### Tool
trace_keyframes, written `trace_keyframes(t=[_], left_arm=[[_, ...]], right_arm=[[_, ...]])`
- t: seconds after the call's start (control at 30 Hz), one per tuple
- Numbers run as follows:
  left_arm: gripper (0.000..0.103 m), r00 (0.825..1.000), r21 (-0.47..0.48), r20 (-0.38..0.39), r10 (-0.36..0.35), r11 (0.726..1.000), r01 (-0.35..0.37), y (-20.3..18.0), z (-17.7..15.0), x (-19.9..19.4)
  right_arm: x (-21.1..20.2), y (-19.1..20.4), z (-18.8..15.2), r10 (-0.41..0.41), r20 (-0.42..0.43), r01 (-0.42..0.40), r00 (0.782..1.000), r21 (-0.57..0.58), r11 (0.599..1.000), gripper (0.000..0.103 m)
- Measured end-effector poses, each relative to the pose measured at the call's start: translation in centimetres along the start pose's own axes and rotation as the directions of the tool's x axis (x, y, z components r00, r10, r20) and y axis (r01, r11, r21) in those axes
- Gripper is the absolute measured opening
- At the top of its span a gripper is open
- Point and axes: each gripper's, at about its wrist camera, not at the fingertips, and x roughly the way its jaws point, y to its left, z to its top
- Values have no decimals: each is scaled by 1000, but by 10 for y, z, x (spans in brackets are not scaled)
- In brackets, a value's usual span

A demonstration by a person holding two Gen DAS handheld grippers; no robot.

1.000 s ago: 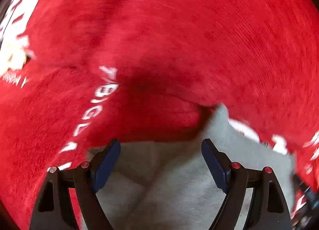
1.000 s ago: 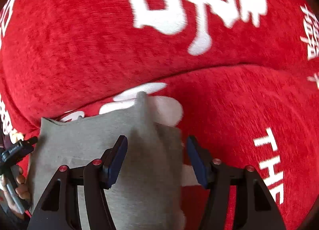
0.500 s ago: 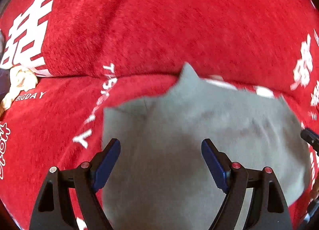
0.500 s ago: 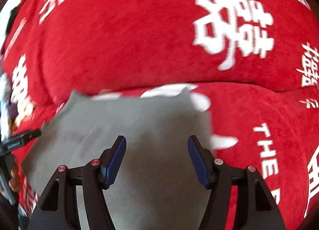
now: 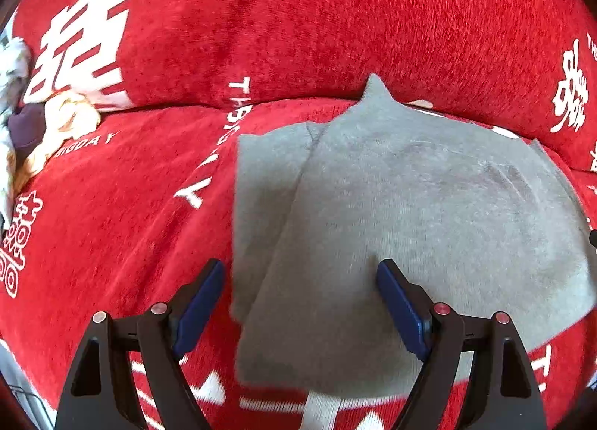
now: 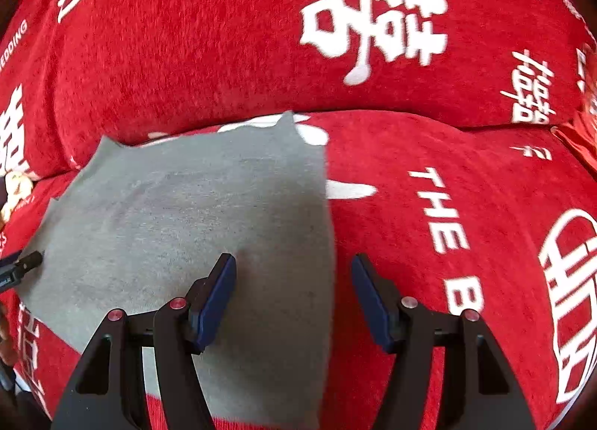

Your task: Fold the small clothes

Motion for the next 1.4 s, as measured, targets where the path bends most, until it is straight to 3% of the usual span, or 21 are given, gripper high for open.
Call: trace_keyframes(t=[0.17, 0.3, 0.43, 0.67, 0.7, 0.77, 0.93, 0.97, 1.0, 1.03, 1.07, 1.1, 1.13, 1.17, 1.2, 1.23, 1.27, 1.4], left_arm=[[84, 1000, -19, 8, -29, 999, 29, 5, -18, -11], [84, 998, -50, -6, -59, 997, 58, 16, -30, -7], [84, 999, -87, 0, -54, 995, 53, 37, -39, -15], [84, 984, -185, -6, -178, 967, 174, 58, -39, -2], [84, 977, -205, -10, -215, 956, 208, 60, -39, 4], [94, 959, -225, 28, -283, 933, 282, 64, -36, 11], [97, 926, -250, 91, -367, 892, 378, 68, -29, 20], [97, 906, -254, 105, -411, 870, 424, 70, -27, 21], [97, 869, -258, 117, -480, 831, 493, 73, -25, 23], [97, 845, -259, 123, -520, 805, 534, 74, -24, 24], [96, 830, -255, 124, -543, 791, 556, 73, -22, 26], [95, 826, -245, 120, -550, 790, 562, 69, -20, 28], [85, 828, -237, 120, -547, 794, 559, 67, -19, 28], [66, 823, -230, 115, -556, 791, 567, 64, -18, 30], [57, 809, -230, 96, -580, 778, 585, 62, -16, 33], [41, 811, -239, 82, -580, 778, 581, 60, -15, 37], [34, 816, -251, 73, -573, 781, 571, 59, -14, 39], [31, 818, -275, 85, -569, 775, 568, 61, -15, 34]], right_arm=[[-21, 30, -13, 77, 50, -73, 996, -73, 995, 69], [-12, 48, -33, 127, -17, -128, 992, -116, 985, 70], [-7, 30, -47, 114, -32, -116, 993, -62, 991, 69], [-34, 34, -40, 41, 8, -40, 999, -93, 995, 70], [-38, 38, -38, 46, 13, -45, 999, -94, 995, 70], [-43, 46, -34, 69, 18, -67, 997, -98, 993, 70], [-40, 81, -24, 104, -4, -103, 995, -148, 984, 70], [-39, 88, -23, 106, -8, -106, 994, -159, 982, 70], [-37, 96, -21, 109, -12, -110, 994, -171, 979, 70], [-35, 104, -18, 114, -17, -116, 993, -182, 977, 70], [-33, 113, -14, 123, -25, -125, 992, -192, 973, 70], [-30, 120, -12, 128, -32, -132, 991, -200, 971, 70], [-27, 131, -8, 132, -41, -138, 990, -212, 968, 70], [-24, 139, -5, 133, -47, -140, 990, -224, 965, 70], [-20, 149, 0, 133, -52, -142, 990, -238, 961, 70], [-16, 160, 5, 138, -60, -149, 989, -250, 957, 70], [-12, 171, 11, 148, -70, -161, 987, -261, 952, 70], [12, 211, 39, 202, -127, -230, 971, -264, 937, 70]])
